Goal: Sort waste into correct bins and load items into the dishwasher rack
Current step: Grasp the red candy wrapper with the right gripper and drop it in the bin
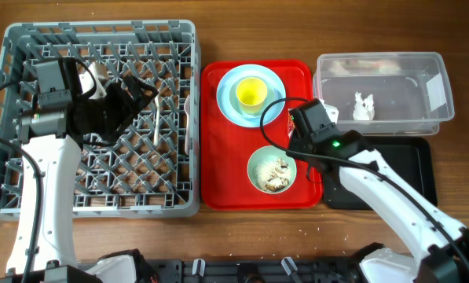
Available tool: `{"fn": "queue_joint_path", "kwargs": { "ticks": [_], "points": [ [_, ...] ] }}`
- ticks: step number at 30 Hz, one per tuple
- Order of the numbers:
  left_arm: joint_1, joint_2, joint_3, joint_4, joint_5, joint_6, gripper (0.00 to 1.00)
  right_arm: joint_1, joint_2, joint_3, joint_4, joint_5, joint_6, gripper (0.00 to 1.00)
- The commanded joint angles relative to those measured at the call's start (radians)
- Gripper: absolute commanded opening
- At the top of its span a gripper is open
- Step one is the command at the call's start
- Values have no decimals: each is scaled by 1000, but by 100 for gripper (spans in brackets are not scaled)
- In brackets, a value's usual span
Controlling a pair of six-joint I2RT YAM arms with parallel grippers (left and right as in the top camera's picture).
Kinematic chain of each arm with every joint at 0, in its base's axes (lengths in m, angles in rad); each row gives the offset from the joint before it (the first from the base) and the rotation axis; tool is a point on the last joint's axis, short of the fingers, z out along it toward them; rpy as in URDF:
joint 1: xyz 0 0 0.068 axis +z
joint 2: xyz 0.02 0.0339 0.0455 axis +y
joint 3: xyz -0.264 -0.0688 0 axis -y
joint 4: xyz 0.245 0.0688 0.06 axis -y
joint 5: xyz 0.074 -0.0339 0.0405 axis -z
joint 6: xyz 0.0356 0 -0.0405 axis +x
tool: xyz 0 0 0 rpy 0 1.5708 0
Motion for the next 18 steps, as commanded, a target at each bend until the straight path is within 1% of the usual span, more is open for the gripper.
{"fn": "queue_joint_path", "kwargs": {
  "ticks": [1, 4, 7, 9, 10, 11, 13, 14, 15, 18],
  "points": [
    [4, -2, 11, 2, 15, -5, 100, 4, 86, -10, 25, 47, 11, 26],
    [4, -2, 11, 2, 15, -6, 100, 4, 227, -10, 105, 56, 13, 26],
    [4, -2, 11, 2, 15, -6, 100, 4, 263, -10, 126, 46, 13, 25],
    [4, -2, 11, 2, 15, -5, 100, 4, 283, -10, 131, 42, 13, 17],
    [4, -2, 11, 2, 15, -6, 100, 4, 284, -10, 136, 29, 14, 8],
    [4, -2, 11, 2, 15, -6, 100, 4, 282, -9, 143, 14, 13, 5],
    [4, -2, 11, 2, 15, -5, 100, 4, 273, 8, 143, -16, 9, 4],
    [4, -2, 11, 2, 15, -6, 100, 4, 248, 35, 116, -15, -2, 4],
    [4, -2, 11, 2, 15, -6, 100, 4, 225, 55, 105, -15, -29, 4],
    [4, -2, 11, 2, 15, -6, 100, 3, 71, 149, 79, 16, -127, 4]
  ]
}}
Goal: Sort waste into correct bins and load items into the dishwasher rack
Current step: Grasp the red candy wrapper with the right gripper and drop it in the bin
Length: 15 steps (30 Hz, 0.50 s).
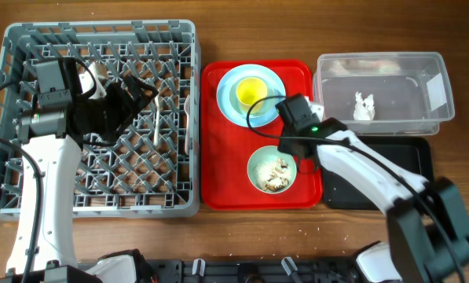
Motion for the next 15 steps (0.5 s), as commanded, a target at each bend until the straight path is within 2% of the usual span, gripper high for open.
{"fn": "queue_joint_path", "kwargs": {
  "ticks": [1, 4, 6, 8, 9, 10, 12, 13, 15],
  "points": [
    [4, -2, 10, 3, 15, -6, 100, -1, -187, 93, 15, 72, -88, 4],
    [4, -2, 10, 3, 15, -6, 100, -28, -292, 93, 40, 222, -89, 4],
    [4, -2, 10, 3, 15, -6, 100, -111, -302, 91, 42, 259, -88, 4],
    [4, -2, 10, 3, 15, -6, 100, -175, -277, 88, 35, 115, -93, 4],
    [4, -2, 10, 3, 15, -6, 100, -183, -255, 88, 12, -56, -126, 4],
    [4, -2, 10, 3, 15, -6, 100, -180, -243, 88, 0, -127, -154, 5],
    [4, -2, 10, 3, 15, -6, 100, -153, -209, 88, -42, -288, -202, 22],
    [4, -2, 10, 3, 15, -6, 100, -130, -196, 88, -51, -289, -212, 35],
    [4, -2, 10, 3, 15, -6, 100, -55, -147, 88, -44, -211, -325, 80]
  ]
}}
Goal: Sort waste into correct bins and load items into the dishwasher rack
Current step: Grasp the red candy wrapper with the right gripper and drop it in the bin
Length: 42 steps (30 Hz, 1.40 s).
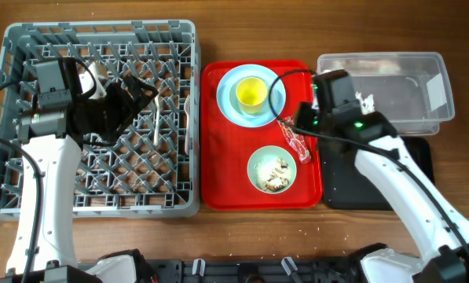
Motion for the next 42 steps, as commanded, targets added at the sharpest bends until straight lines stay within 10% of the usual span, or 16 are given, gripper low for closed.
{"fn": "queue_joint_path", "kwargs": {
  "ticks": [1, 20, 22, 25, 35, 42],
  "points": [
    [4, -2, 10, 3, 15, -6, 100, 81, 84, 4, 5, 82, -158, 84],
    [4, -2, 10, 3, 15, -6, 100, 81, 379, -100, 292, 114, -299, 69],
    [4, -2, 10, 3, 15, -6, 100, 81, 379, -100, 297, 114, -271, 56],
    [4, -2, 10, 3, 15, -6, 100, 81, 376, -91, 309, 101, -222, 4],
    [4, -2, 10, 3, 15, -6, 100, 32, -14, 105, 193, 64, -229, 4],
    [4, -2, 10, 3, 15, -6, 100, -198, 0, 82, 116, 420, -56, 4]
  ]
}}
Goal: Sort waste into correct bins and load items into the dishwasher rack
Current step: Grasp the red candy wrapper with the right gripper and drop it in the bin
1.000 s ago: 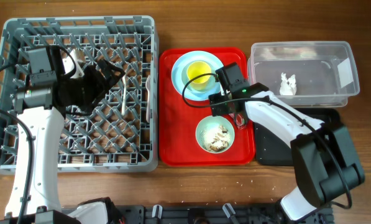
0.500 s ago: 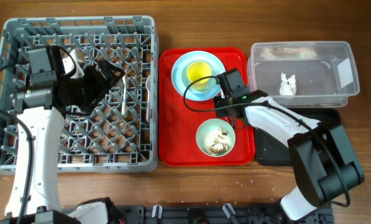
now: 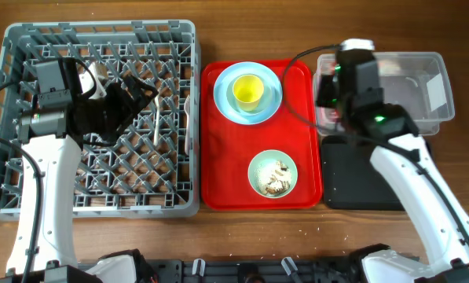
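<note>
My right gripper [image 3: 328, 110] hangs at the left end of the clear plastic bin [image 3: 423, 86], shut on a red wrapper [image 3: 326, 119] that shows just inside the bin's wall. The red tray [image 3: 210, 157] carries a blue plate [image 3: 228, 102] with a yellow cup [image 3: 248, 90] on it. Nearer the front of the tray sits a bowl of food scraps [image 3: 272, 174]. Over the grey dishwasher rack [image 3: 14, 39], my left gripper [image 3: 133, 90] stands open with nothing between its fingers.
A black tray [image 3: 360, 177] lies right of the red tray, below the clear bin. Cutlery [image 3: 155, 130] lies in the rack, and one piece [image 3: 188, 118] rests at its right wall. The right arm's cable arcs over the red tray's right side.
My right gripper has moved from over the red tray's right side to the clear bin's left end, taking the red wrapper with it. The left arm has not moved.
My right gripper was low at the red tray's right edge beside the bowl, then a little further left near the plate. Then it was raised with a red wrapper dangling from it. Now the wrapper is off the tray, at the clear bin.
</note>
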Available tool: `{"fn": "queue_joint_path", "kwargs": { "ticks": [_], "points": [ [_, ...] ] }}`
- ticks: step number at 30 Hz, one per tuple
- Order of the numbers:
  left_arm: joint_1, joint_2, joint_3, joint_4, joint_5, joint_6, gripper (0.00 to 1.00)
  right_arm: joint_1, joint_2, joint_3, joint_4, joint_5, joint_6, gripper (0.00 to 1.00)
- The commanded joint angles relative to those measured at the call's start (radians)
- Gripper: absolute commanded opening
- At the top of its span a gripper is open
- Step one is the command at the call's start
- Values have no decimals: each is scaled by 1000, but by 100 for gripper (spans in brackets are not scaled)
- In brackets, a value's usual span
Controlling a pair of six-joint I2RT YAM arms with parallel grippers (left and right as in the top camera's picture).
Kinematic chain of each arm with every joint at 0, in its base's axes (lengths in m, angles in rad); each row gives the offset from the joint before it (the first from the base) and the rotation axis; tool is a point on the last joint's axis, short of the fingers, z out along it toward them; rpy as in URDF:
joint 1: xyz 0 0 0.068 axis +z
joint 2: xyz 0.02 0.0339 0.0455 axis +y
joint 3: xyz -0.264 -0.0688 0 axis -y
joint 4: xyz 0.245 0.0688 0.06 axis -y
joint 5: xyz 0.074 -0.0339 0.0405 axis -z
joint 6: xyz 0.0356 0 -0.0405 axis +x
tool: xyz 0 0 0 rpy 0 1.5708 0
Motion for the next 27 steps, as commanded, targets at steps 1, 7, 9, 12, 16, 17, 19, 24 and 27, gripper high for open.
{"fn": "queue_joint_path", "kwargs": {
  "ticks": [1, 7, 9, 12, 16, 17, 19, 24, 27],
  "points": [
    [4, -2, 10, 2, 15, -6, 100, -123, 68, -13, 0, 82, 163, 4],
    [4, -2, 10, 2, 15, -6, 100, -233, 265, -13, 159, -122, 203, 29],
    [4, -2, 10, 2, 15, -6, 100, -233, 243, -3, 169, -124, 202, 45],
    [4, -2, 10, 2, 15, -6, 100, -233, 113, 6, 151, -124, 191, 45],
    [4, -2, 10, 2, 15, -5, 100, -230, -109, 6, 31, -408, 124, 63],
    [4, -2, 10, 2, 15, -6, 100, -230, -150, 6, -45, -529, 124, 64],
    [4, -2, 10, 2, 15, -6, 100, -215, -199, 3, -237, -704, 125, 61],
    [4, -2, 10, 2, 15, -6, 100, 12, -198, -39, -441, -708, 124, 45],
    [4, -2, 10, 2, 15, -6, 100, 348, -193, -74, -416, -471, 282, 39]
  ]
}}
